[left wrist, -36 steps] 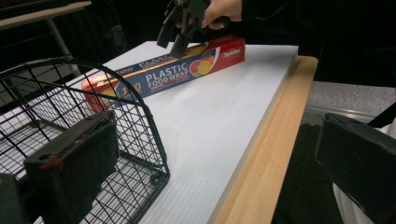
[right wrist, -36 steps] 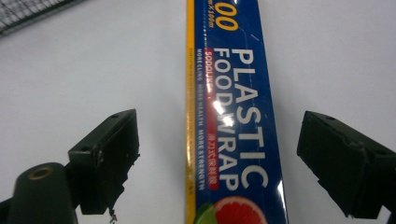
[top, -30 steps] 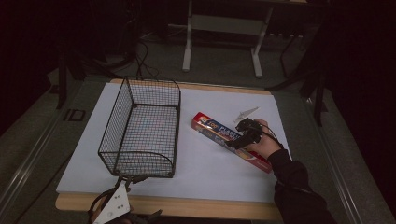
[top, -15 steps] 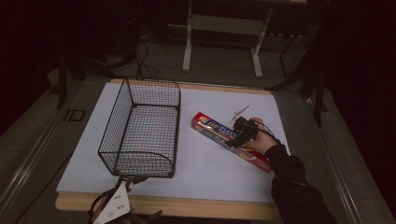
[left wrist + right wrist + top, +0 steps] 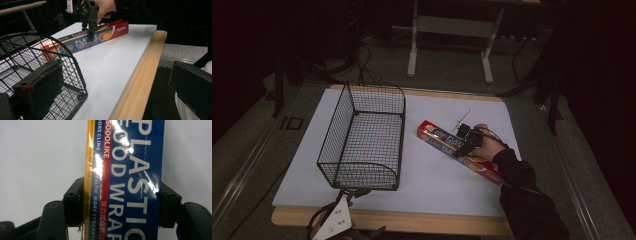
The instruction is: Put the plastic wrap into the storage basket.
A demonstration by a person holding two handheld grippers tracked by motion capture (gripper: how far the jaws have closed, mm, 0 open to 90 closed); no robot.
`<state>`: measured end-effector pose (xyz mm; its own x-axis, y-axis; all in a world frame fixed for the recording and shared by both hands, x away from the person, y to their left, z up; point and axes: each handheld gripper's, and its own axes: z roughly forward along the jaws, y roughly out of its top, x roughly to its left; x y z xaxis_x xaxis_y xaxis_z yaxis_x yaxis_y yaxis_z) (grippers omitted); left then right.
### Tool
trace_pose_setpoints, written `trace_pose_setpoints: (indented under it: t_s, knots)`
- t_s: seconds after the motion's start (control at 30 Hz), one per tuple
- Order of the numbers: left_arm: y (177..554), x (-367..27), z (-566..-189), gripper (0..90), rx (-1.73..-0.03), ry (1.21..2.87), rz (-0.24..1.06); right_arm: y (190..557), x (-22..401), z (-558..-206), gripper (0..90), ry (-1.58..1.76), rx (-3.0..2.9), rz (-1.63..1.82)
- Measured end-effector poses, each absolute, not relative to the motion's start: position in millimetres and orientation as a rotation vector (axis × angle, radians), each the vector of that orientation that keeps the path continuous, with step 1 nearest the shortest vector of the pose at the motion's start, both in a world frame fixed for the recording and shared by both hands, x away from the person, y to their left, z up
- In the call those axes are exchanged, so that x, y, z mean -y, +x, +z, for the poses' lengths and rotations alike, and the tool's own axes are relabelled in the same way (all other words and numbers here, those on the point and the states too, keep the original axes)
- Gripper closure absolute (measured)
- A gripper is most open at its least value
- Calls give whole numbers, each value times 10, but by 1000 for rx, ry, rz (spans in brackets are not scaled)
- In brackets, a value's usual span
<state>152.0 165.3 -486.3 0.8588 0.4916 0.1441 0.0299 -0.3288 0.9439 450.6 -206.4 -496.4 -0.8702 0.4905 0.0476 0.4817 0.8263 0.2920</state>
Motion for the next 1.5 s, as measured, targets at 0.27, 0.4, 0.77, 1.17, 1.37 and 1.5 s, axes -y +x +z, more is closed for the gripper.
trace_pose_setpoints:
  t_s: [0.27, 0.4, 0.77, 1.17, 1.37, 1.5]
  knots:
    - [1522, -1645, -4866, 1, -392, 1863, 490, 4526, 1994, -4961, 393, 841, -2977, 367]
    - [1526, -1648, -4866, 2, -394, 1861, 488, 4529, 1987, -4954, 395, 855, -2966, 355]
    - [1526, -1647, -4867, 2, -393, 1861, 489, 4487, 2096, -4764, 396, 960, -2853, 446]
    - [1527, -1644, -4868, 1, -395, 1861, 489, 4376, 2140, -4513, 395, 1160, -2681, 623]
    - [1533, -1643, -4869, 1, -399, 1860, 486, 4348, 2131, -4347, 396, 1281, -2546, 730]
    - [1533, -1640, -4870, 1, -398, 1861, 489, 4328, 2089, -4281, 396, 1288, -2508, 761]
